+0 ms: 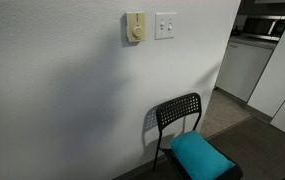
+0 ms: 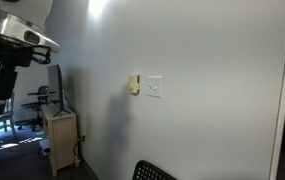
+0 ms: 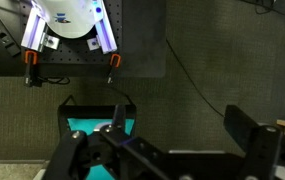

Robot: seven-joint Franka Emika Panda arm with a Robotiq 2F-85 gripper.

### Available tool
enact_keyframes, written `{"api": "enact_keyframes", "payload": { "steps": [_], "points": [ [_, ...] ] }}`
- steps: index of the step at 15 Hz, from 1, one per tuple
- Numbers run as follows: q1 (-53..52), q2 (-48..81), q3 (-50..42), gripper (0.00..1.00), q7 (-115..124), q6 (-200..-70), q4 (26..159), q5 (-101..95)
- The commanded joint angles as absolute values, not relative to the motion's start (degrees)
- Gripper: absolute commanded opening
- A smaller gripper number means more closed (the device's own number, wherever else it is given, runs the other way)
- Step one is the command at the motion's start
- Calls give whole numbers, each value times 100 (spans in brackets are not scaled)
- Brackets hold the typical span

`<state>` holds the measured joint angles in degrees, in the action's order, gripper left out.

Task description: Turn off the left light switch

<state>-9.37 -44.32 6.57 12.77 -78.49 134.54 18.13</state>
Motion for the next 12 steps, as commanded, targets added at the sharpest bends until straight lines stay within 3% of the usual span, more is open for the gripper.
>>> {"api": "enact_keyframes", "payload": {
  "steps": [1, 12],
  "points": [
    [-717, -4442, 796, 100, 1164, -7795, 13434, 1886],
    [-561, -4158, 1034, 100, 1138, -9319, 13595, 1804]
  ]
}}
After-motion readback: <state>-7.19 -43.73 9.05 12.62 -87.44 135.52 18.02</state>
